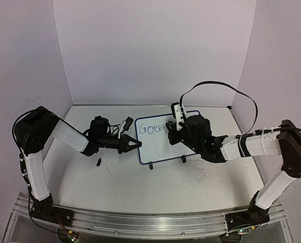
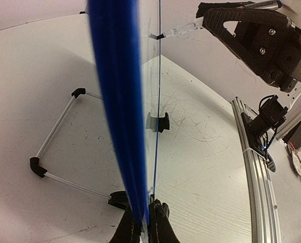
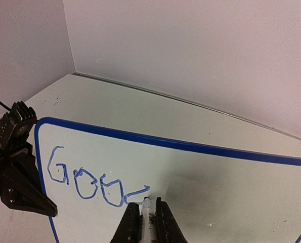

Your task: Write a sentence on the whiteboard

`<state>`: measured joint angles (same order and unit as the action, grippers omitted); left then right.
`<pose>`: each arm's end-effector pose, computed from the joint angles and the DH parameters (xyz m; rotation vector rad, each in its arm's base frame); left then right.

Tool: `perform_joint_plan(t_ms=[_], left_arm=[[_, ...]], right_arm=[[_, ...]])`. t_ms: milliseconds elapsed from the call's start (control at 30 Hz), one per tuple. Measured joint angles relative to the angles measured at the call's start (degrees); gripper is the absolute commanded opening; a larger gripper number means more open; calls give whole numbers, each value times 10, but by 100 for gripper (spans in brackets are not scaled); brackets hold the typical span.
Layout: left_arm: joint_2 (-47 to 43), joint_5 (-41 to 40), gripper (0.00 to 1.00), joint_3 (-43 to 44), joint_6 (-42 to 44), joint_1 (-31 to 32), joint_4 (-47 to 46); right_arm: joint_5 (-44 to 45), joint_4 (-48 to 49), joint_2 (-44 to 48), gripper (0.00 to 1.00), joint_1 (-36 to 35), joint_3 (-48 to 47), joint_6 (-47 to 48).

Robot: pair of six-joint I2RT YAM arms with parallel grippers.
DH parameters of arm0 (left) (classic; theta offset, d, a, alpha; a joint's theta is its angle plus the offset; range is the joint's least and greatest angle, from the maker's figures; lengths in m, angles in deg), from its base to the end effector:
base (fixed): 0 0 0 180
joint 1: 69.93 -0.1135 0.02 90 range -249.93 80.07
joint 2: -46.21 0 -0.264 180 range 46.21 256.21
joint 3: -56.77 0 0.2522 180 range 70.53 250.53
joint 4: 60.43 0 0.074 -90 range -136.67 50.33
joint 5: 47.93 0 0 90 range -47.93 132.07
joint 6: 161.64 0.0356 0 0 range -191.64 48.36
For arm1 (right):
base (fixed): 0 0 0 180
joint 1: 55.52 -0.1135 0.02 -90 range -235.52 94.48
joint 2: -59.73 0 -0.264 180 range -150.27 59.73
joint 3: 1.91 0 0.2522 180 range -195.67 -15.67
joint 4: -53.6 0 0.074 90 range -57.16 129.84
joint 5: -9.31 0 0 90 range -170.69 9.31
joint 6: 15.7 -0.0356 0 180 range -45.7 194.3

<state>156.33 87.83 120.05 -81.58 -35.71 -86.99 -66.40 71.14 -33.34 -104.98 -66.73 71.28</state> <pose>0.2966 -0.2326 0.1432 0.9662 1.7780 -1.2675 0.2426 0.2701 0.2376 -0.5271 1.6932 0.4479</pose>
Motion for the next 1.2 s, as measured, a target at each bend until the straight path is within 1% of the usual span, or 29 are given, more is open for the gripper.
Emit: perform_joint_plan(t_ms=[1200], left_arm=[[-2, 0, 0, 0, 0, 0, 4]], right_arm=[[7, 13, 0, 0, 9, -21, 11]])
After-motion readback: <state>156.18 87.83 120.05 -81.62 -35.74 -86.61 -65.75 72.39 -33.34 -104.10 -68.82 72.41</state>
